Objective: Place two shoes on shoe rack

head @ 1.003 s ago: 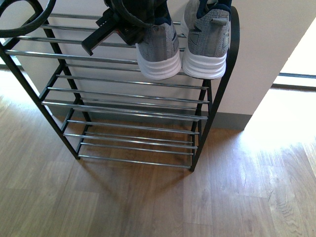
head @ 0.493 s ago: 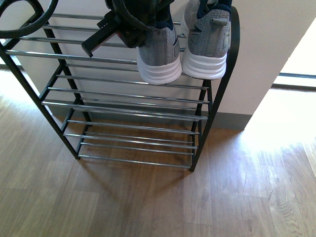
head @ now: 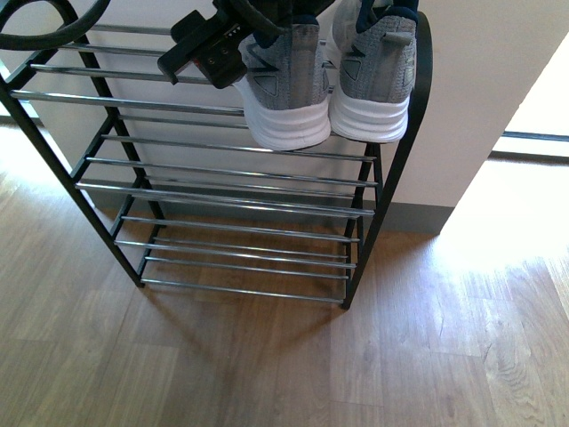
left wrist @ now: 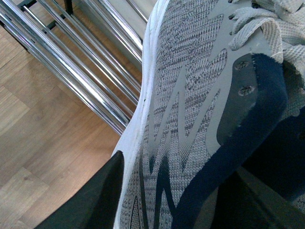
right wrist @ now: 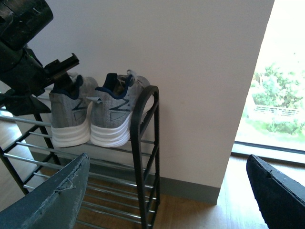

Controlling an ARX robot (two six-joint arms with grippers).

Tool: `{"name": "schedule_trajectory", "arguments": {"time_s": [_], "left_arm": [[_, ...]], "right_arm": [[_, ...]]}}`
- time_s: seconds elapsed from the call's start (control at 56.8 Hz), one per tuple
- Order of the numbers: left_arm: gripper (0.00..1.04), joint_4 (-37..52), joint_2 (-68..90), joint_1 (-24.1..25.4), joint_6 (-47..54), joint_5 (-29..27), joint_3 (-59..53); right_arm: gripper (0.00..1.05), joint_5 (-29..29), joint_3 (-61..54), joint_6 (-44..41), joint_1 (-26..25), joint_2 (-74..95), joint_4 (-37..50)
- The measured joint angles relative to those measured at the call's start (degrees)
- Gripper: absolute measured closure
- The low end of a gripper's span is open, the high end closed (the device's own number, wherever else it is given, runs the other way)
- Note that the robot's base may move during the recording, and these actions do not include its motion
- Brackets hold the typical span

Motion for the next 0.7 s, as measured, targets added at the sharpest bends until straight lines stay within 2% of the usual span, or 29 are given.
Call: {"name": "schedule_trajectory", "arguments": {"time_s": [0.229, 0.704], "left_arm": [[0.08, 0.39, -0.15, 0.11, 0.66, 0.07, 0.0], [0.09, 4.46, -2.71, 0.22, 2.21, -0.15, -0.55]], "right_arm": [[0.09, 0.0, 0.0, 0.0, 0.0, 0.0, 0.0], [0.09, 0.0, 0.0, 0.0, 0.0, 0.0, 0.0]]}}
